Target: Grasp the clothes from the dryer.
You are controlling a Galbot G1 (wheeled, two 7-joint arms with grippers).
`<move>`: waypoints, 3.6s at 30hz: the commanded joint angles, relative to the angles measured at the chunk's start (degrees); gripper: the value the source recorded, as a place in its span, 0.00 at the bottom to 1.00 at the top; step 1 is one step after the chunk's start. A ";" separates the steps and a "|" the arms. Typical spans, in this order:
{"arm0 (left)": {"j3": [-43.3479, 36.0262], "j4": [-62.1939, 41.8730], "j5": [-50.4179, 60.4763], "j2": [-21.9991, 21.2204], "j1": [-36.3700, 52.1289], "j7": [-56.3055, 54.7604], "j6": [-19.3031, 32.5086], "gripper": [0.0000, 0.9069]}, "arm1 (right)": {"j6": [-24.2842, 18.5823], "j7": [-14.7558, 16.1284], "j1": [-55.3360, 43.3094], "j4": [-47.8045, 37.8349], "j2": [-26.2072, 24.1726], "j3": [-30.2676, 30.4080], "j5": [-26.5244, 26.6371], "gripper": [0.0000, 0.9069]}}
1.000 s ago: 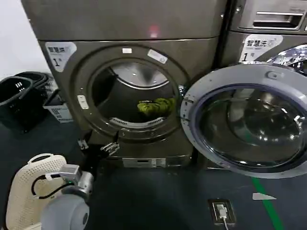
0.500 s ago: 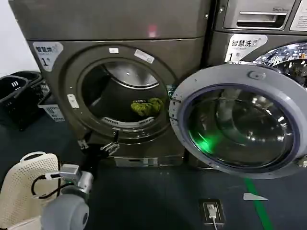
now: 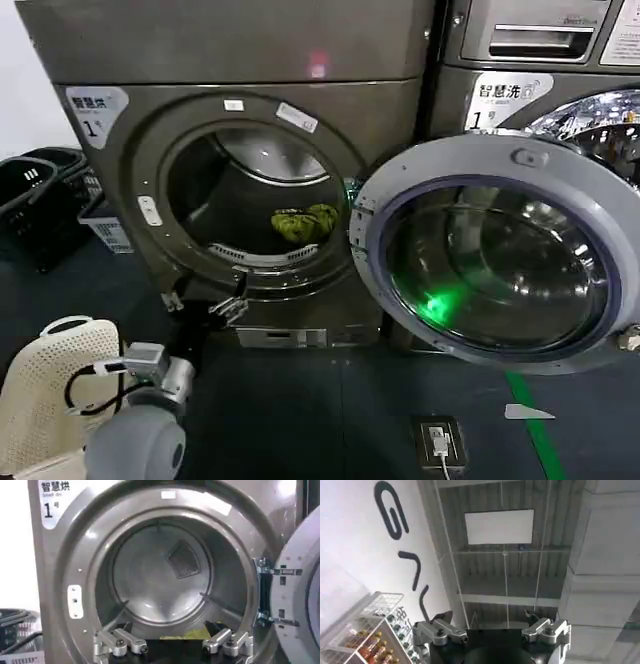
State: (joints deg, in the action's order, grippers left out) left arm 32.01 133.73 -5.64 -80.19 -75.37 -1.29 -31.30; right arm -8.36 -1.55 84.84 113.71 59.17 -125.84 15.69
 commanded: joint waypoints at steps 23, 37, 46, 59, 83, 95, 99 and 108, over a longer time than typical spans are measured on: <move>-0.22 -0.04 0.03 -0.03 0.03 0.51 0.04 1.00 | -0.70 0.24 -0.04 0.27 0.30 0.14 0.39 1.00; -0.15 0.54 0.21 -0.10 -0.43 0.53 0.02 1.00 | -0.94 0.39 -0.06 0.31 0.54 0.24 0.96 1.00; -0.23 0.51 0.22 -0.21 -0.35 0.55 0.07 1.00 | -0.92 0.46 -0.01 0.39 0.60 0.21 0.98 1.00; -0.56 -0.24 0.25 -0.26 0.12 0.58 0.16 1.00 | -0.48 0.43 -0.07 0.74 0.71 0.46 0.73 1.00; -7.80 -38.90 -2.95 0.96 35.64 -1.19 4.49 1.00 | -2.33 0.44 3.72 2.89 3.17 -2.74 3.28 1.00; -9.32 -66.98 3.30 -2.33 54.30 0.32 10.20 1.00 | -3.49 -0.03 4.19 1.85 3.13 -3.67 3.68 1.00; -9.52 -74.96 5.50 -3.38 58.47 1.26 11.64 1.00 | -3.73 -0.19 4.36 1.40 2.96 -3.92 3.67 1.00; -14.91 -89.85 15.88 -2.18 68.72 12.48 15.26 1.00 | -4.44 -0.06 4.22 1.00 3.07 -3.66 3.73 1.00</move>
State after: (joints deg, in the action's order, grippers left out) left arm 20.92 59.08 2.12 -83.08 -16.48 2.96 -18.68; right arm -12.70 -1.63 89.17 114.72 62.22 -129.59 19.42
